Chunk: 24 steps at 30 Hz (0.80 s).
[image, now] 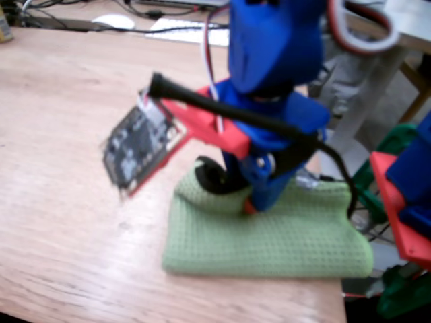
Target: Clean the table
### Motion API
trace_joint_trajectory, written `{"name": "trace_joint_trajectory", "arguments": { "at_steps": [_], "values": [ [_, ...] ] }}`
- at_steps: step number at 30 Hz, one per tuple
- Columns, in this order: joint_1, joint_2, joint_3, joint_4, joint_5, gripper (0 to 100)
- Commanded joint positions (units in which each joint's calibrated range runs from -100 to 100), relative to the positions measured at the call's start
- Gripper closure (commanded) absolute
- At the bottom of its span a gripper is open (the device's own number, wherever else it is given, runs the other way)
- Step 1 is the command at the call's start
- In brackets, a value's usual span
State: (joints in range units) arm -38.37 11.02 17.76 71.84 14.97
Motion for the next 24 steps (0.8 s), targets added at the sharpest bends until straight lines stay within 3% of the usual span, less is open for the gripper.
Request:
{"name": "trace_joint_trajectory", "arguments": {
  "at_steps": [1, 8, 16, 20, 24],
  "values": [
    [-5.1, -0.1, -0.3, -1.4, 0.2, 99],
    [-5.1, 1.0, -10.5, -2.0, 0.2, 99],
    [-3.1, 2.4, -10.6, -2.0, 0.2, 98],
    [-2.7, 1.4, -10.6, -2.0, -0.2, 86],
    [-2.7, -2.1, -10.6, -1.9, -0.2, 84]
  ]
}}
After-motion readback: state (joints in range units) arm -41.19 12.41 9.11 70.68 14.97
